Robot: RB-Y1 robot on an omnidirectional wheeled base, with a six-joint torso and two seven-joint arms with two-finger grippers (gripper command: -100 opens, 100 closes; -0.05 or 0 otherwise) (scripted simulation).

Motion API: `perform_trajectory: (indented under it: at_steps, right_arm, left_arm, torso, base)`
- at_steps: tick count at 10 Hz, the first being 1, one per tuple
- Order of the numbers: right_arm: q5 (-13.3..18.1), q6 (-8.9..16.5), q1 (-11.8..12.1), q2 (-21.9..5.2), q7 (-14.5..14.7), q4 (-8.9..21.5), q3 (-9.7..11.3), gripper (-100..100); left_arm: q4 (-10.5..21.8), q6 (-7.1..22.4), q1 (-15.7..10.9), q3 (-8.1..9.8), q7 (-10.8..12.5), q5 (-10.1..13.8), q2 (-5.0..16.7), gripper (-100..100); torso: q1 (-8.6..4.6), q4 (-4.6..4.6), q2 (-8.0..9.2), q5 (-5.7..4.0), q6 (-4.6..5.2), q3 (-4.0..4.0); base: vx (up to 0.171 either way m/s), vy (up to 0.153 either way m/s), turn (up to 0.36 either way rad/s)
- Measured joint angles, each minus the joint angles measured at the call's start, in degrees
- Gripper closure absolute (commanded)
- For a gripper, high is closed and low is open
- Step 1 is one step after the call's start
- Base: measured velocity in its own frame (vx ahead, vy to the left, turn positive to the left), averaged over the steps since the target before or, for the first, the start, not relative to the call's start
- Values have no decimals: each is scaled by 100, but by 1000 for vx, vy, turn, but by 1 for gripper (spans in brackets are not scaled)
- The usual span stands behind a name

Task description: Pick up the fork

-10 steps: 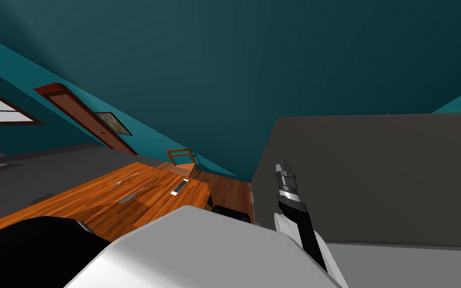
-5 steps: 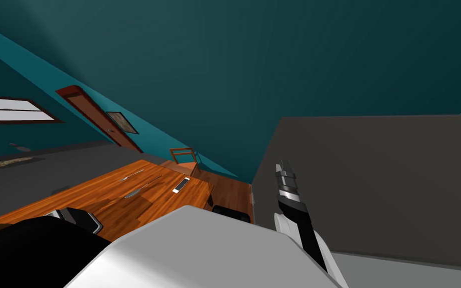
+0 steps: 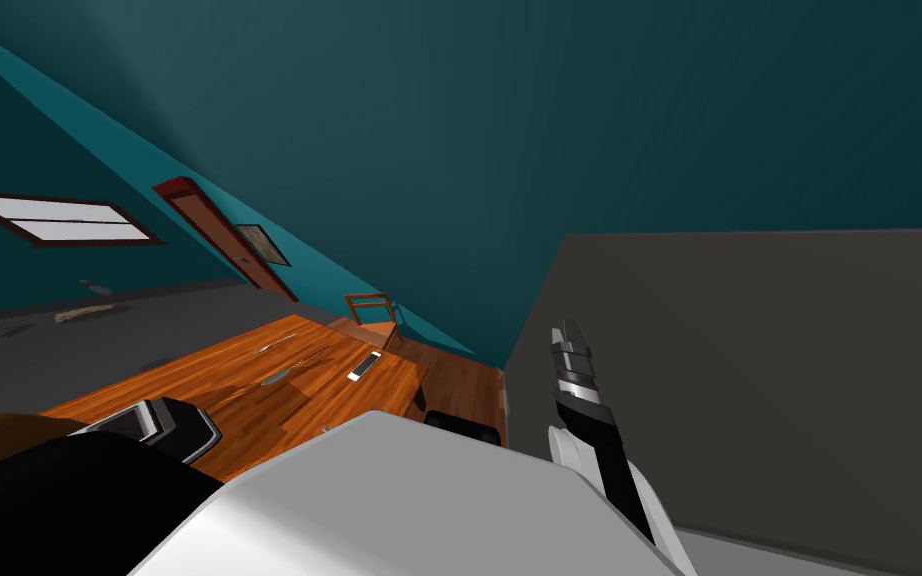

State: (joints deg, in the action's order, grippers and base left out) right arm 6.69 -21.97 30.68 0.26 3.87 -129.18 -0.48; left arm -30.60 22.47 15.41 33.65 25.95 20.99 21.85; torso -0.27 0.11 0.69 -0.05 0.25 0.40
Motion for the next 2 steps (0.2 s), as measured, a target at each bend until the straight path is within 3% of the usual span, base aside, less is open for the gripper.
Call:
perform_trajectory:
  at_steps: [1, 2]
  right_arm:
    - [0, 0, 0, 0, 0, 0, 0, 0]
    - [0, 0, 0, 0, 0, 0, 0, 0]
  left_arm:
    - [-83, 66, 13, -15, -13, 15, 11, 100]
    - [-92, 79, 15, -17, -20, 19, 14, 0]
  torso:
    - [7, 0, 1, 0, -1, 1]
    - [14, 1, 2, 3, -1, 1]
  base:
    - [2, -12, 13]
    - [0, 0, 0]
